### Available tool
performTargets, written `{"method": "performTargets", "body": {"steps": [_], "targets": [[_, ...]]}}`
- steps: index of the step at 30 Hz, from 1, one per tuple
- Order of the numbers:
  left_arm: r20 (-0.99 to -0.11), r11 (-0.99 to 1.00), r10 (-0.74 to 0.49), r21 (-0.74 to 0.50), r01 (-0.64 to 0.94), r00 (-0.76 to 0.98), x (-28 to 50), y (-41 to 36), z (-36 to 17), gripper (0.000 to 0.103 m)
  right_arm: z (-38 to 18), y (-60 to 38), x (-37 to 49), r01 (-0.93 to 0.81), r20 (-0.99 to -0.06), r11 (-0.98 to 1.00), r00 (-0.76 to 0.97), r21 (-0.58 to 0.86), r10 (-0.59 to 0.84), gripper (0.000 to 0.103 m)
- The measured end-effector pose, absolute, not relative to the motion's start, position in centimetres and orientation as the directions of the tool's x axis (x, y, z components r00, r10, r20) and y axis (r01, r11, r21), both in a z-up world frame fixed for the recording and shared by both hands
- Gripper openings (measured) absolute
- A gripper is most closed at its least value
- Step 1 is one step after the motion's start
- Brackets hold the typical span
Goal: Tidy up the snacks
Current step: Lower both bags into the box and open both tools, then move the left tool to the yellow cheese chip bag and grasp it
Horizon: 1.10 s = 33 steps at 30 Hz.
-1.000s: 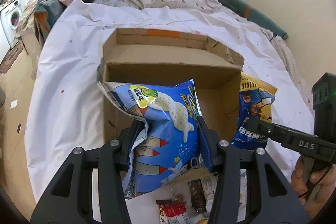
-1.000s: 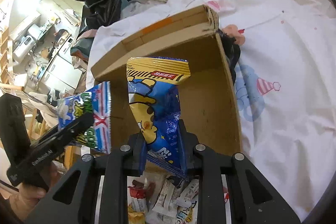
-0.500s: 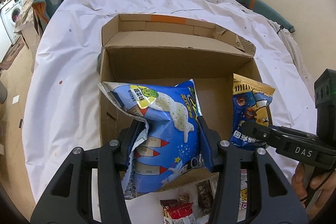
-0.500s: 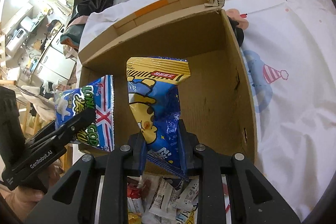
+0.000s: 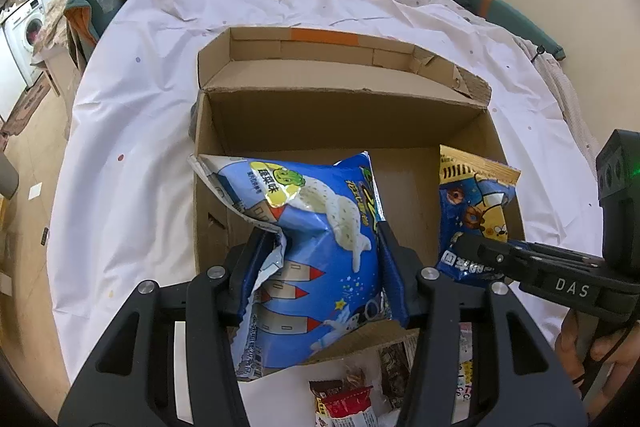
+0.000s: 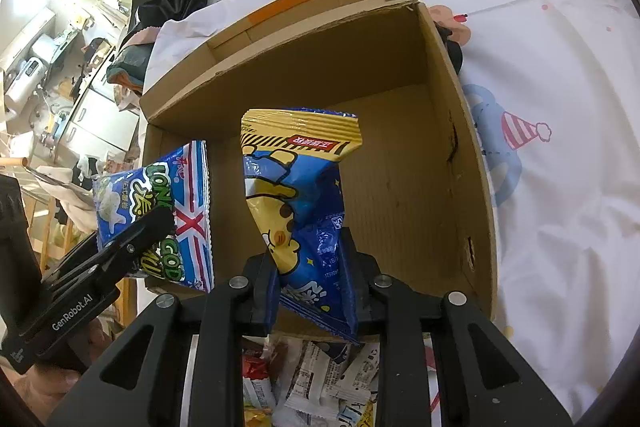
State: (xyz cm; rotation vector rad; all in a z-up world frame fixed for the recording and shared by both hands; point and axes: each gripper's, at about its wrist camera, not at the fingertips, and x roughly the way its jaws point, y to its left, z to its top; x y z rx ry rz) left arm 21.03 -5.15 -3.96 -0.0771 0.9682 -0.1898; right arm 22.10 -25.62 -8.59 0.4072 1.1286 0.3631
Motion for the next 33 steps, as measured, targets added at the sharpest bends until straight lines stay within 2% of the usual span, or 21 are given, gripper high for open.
{"method": "performTargets", "body": {"steps": [3,7,10,12,13,14,16,17,27,33], "targets": [[-0.813,0.98,-0.196,-0.152,0.126,0.549,21.0,-5.2,-4.0,0.049,-8.6,-25.5,22.0,-0.086,-0.79,0.869,0.381,0.486,0.48,0.029],[-0.811,0.983,-0.182,-0.141,0.116,0.556,20.9,-5.1,-3.8,0.066,-8.4,-25.3,21.9,-0.093,-0.792,0.875,0.389,0.475,0.471,0.03],[-0.795,0.987,-0.163,-0.121,0.11,0.584,20.7,-5.1,-3.4,0.07,-8.4,-25.3,21.8,-0.089,-0.792,0.877,0.394,0.472,0.466,0.03],[-0.789,0.987,-0.162,-0.117,0.113,0.593,20.5,-5.1,-3.2,0.078,-8.2,-25.4,21.8,-0.089,-0.789,0.878,0.403,0.47,0.463,0.032],[-0.785,0.986,-0.167,-0.122,0.115,0.597,20.5,-5.0,-3.1,0.085,-8.0,-25.5,21.8,-0.091,-0.786,0.879,0.411,0.468,0.461,0.039],[-0.781,0.986,-0.168,-0.124,0.114,0.602,20.4,-4.9,-3.0,0.089,-7.8,-25.5,21.6,-0.093,-0.783,0.881,0.422,0.464,0.457,0.054],[-0.771,0.985,-0.17,-0.127,0.113,0.614,20.3,-4.8,-2.6,0.093,-7.3,-25.6,21.4,-0.099,-0.772,0.886,0.454,0.453,0.445,0.073],[-0.768,0.985,-0.171,-0.127,0.115,0.617,20.2,-4.8,-2.5,0.093,-7.0,-25.6,21.3,-0.1,-0.769,0.89,0.467,0.445,0.437,0.077],[-0.74,0.987,-0.157,-0.131,0.089,0.654,19.4,-3.9,-1.6,0.094,-6.0,-25.6,21.0,-0.118,-0.765,0.904,0.494,0.412,0.413,0.077],[-0.711,0.991,-0.135,-0.106,0.084,0.69,18.0,-3.0,-0.1,0.094,-3.8,-25.7,19.4,-0.131,-0.722,0.907,0.564,0.401,0.401,0.077]]}}
